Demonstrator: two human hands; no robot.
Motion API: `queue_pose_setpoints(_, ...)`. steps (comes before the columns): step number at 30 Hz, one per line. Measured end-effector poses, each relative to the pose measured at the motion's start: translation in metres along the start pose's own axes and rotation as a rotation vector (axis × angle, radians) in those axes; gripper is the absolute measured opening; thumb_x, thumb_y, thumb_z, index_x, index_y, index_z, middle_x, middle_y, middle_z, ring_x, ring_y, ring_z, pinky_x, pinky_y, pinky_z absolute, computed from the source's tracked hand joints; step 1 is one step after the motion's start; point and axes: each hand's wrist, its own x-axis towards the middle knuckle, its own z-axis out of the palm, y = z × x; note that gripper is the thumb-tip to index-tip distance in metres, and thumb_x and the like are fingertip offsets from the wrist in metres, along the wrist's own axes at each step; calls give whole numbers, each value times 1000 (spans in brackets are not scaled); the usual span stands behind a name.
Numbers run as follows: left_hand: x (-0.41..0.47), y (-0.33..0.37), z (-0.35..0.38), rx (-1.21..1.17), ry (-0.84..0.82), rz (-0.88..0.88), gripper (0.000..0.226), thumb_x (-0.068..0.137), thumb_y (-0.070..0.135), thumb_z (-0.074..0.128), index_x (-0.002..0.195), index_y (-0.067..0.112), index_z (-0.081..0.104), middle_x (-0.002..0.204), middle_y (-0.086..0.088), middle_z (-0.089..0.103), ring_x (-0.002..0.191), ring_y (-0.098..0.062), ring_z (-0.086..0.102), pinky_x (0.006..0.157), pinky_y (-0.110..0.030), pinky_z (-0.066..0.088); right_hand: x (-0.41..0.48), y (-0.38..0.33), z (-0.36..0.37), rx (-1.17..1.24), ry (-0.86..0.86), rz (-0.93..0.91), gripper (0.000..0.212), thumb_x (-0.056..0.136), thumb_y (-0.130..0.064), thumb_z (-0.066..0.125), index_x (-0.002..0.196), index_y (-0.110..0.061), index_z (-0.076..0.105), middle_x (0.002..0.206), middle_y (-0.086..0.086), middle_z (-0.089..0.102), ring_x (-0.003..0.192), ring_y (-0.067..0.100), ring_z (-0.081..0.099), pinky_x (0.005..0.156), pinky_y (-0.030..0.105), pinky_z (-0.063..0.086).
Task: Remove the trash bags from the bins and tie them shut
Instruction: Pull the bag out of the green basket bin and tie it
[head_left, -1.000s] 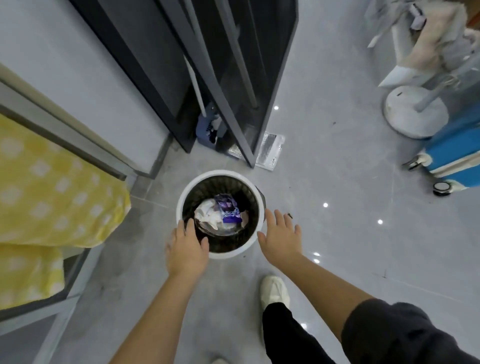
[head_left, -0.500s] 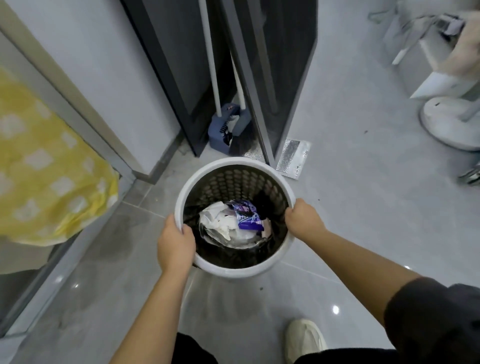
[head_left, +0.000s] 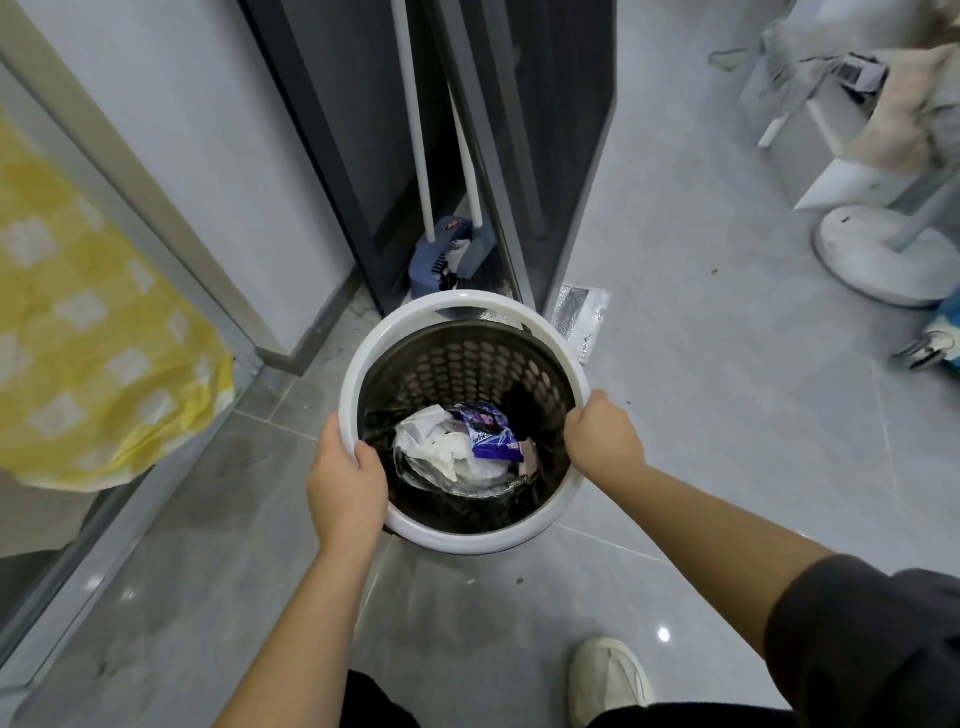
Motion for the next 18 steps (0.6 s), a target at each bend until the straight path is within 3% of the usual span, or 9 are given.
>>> queue_pose_setpoints(4, 2, 10, -11, -70, 34, 54, 33, 91, 19, 44, 122, 24, 54, 100, 2, 66, 88, -21, 61, 77, -36, 50, -5, 3, -8, 49, 12, -44, 22, 95, -19, 35, 105, -4, 46, 90, 11, 53, 79, 29, 49, 68, 33, 38)
queue_pose_setpoints(8, 2, 20, -19, -141, 42, 125, 22, 92, 29, 52, 114, 26, 58, 91, 10, 66, 79, -13, 63, 69, -34, 52, -8, 12, -18, 184, 37, -95, 19, 93, -21, 37, 102, -9, 47, 87, 10, 57, 77, 28, 53, 67, 36, 44)
queue_pose_setpoints(12, -3, 35, -8, -123, -121, 158, 15, 91, 26, 56, 105, 25, 59, 87, 13, 64, 75, -6, 60, 66, -26, 50, -6, 34, -39, 302, 64, -26, 28, 91, -25, 33, 117, -19, 44, 89, 9, 61, 79, 28, 59, 71, 42, 52)
queue_pose_setpoints(14, -7, 45, 4, -73, -218, 177, 17, 89, 24, 57, 106, 23, 60, 92, 11, 64, 77, -4, 60, 66, -21, 48, -5, 53, -50, 291, 67, 38, 29, 91, -26, 32, 116, -16, 42, 92, 12, 61, 82, 32, 61, 78, 50, 53)
queue_pose_setpoints(18, -19, 68, 36, 18, -349, 240, 16, 85, 25, 62, 101, 23, 65, 97, 4, 65, 82, -13, 62, 72, -27, 47, -1, 95, -69, 293, 126, 187, 20, 90, -23, 34, 107, -13, 36, 97, 17, 62, 84, 35, 61, 82, 53, 52)
